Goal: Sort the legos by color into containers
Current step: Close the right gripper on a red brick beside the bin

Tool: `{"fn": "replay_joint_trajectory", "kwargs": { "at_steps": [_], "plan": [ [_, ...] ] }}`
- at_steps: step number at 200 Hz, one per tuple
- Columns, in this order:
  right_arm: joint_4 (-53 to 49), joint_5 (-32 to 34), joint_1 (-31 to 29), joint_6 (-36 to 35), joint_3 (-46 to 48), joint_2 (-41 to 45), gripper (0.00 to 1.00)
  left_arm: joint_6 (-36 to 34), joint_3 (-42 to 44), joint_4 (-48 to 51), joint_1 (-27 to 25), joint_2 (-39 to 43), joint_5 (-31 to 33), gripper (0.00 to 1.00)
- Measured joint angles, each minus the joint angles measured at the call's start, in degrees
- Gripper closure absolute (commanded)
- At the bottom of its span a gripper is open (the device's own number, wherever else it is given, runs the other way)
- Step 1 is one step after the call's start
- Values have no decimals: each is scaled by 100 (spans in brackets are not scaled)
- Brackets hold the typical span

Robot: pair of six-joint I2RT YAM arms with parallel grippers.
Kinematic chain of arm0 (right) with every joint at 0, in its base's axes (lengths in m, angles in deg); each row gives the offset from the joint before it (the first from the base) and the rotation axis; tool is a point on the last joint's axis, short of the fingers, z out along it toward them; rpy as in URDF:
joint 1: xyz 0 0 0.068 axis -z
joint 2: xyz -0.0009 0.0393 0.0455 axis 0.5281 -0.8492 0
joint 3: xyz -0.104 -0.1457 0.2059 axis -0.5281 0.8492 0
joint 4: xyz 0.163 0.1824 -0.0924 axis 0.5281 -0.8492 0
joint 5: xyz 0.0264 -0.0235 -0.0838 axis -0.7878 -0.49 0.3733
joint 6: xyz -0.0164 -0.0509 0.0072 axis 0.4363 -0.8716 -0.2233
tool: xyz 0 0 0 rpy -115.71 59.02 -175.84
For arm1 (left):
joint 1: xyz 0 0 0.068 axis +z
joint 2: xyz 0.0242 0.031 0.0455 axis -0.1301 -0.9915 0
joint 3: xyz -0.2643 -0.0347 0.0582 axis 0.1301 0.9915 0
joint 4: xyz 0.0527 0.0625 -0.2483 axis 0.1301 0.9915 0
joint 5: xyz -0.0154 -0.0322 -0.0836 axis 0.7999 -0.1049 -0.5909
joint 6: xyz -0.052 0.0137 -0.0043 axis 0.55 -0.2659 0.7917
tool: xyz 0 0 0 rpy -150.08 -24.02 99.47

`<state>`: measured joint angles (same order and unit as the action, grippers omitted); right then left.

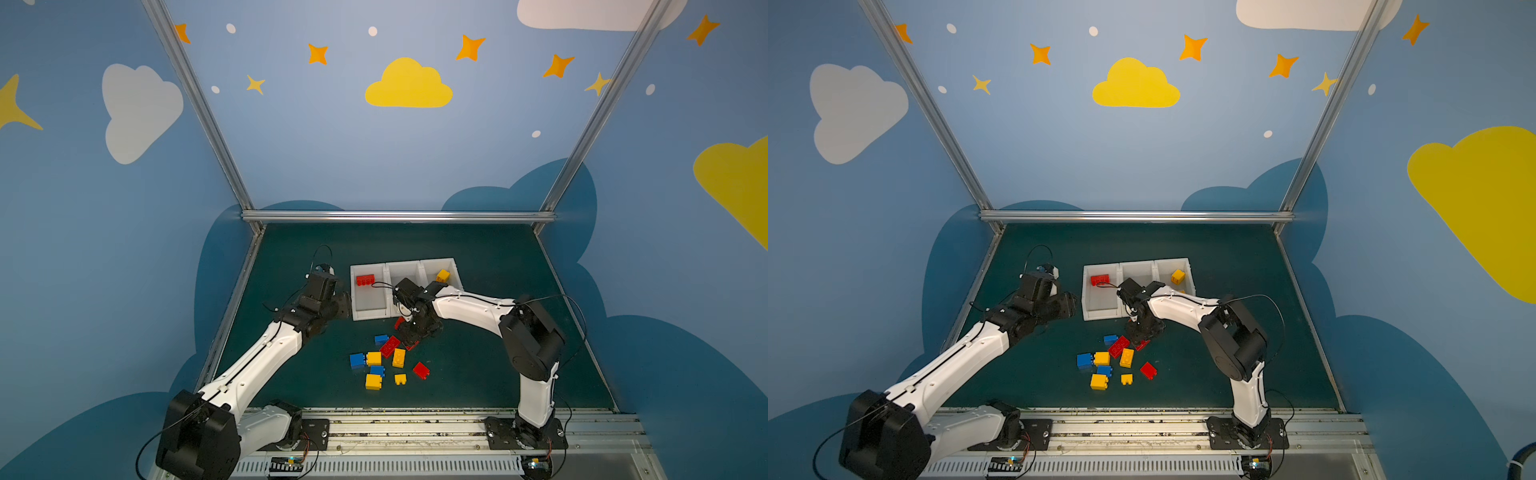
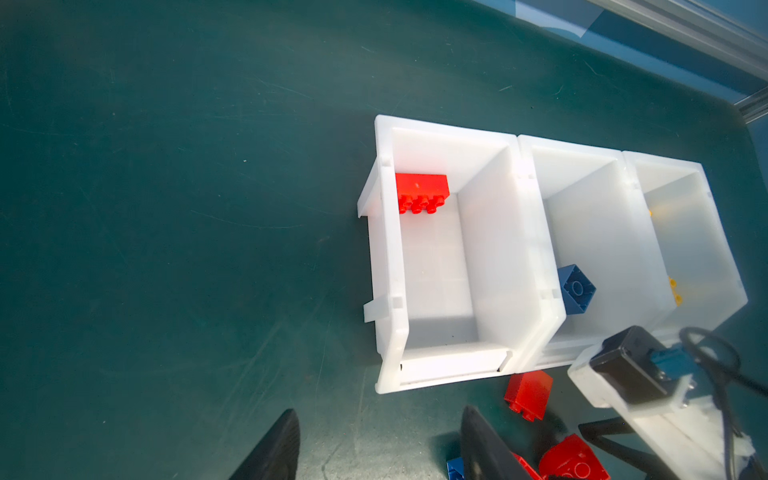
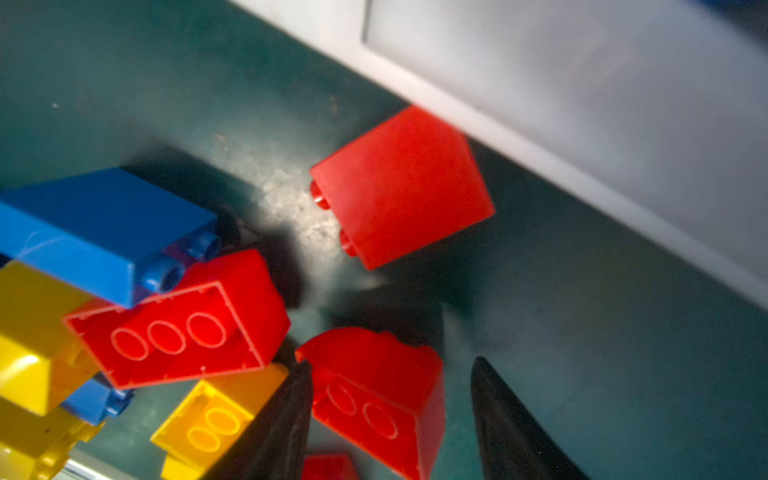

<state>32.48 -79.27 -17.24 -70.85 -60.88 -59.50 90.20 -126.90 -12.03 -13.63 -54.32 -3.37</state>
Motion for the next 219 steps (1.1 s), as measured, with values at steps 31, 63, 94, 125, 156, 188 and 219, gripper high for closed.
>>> {"fn": "replay_joint_trajectory", "kwargs": {
  "at_steps": [31,63,94,125,156,188,219],
  "plan": [
    [7,-39,33,-22,7,0,34,2,0,-2,0,-2,-17,38],
    [7,-87,15,-24,7,0,34,15,0,-2,0,-2,-22,38],
    [4,-85,-22,-22,7,13,34,17,0,-2,0,-2,-22,38],
    [-33,-55,-33,-22,4,61,34,20,0,-2,0,-2,-26,38],
    [-107,44,-59,-13,4,59,34,20,0,-2,0,-2,-37,38],
    [-179,160,-85,31,-15,48,36,20,0,-2,0,-2,-39,38],
    [-227,195,-96,76,-98,-13,43,20,0,0,0,-2,-39,38]
  ]
}}
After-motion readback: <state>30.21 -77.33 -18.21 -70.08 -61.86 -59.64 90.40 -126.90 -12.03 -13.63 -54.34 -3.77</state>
